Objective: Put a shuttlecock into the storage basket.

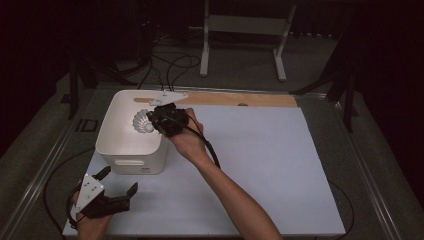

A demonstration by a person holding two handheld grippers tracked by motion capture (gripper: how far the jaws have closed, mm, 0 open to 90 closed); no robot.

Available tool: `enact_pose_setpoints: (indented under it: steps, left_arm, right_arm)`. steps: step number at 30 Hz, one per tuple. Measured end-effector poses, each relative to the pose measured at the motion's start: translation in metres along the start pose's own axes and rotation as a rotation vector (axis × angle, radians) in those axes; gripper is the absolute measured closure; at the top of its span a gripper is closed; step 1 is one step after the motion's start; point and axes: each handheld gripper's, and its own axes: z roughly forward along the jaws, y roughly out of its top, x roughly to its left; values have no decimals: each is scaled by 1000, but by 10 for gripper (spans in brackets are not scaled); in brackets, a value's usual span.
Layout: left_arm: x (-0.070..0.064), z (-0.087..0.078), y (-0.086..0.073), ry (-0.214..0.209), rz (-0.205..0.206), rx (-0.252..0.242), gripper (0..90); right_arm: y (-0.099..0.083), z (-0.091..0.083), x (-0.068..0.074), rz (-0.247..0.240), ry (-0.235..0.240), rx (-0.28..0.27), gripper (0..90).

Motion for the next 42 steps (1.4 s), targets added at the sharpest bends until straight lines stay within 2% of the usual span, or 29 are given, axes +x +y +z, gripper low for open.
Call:
enact_pose_setpoints:
  steps: [2, 4, 6, 12, 24, 31, 42]
  left_arm:
    - [0, 0, 0, 1, -2, -1, 0]
    - [0, 0, 0, 1, -1, -2, 0]
    - [0, 0, 0, 0, 0, -2, 0]
    - [-1, 0, 0, 1, 0, -2, 0]
    - [-1, 1, 0, -2, 0, 0, 0]
    - [0, 0, 0, -1, 1, -2, 0]
    - [-1, 2, 0, -3, 2, 2, 0]
  right_arm:
    - [0, 1, -1, 11, 22, 0, 547]
    - [-1, 1, -5, 28, 39, 9, 419]
    - [-2, 0, -9, 35, 16, 15, 341]
    - [-7, -6, -20, 48, -36, 23, 199]
    - [-13, -14, -34, 58, -50, 28, 168]
    - [-19, -17, -39, 67, -83, 35, 126]
    - [-25, -22, -47, 66, -121, 40, 107]
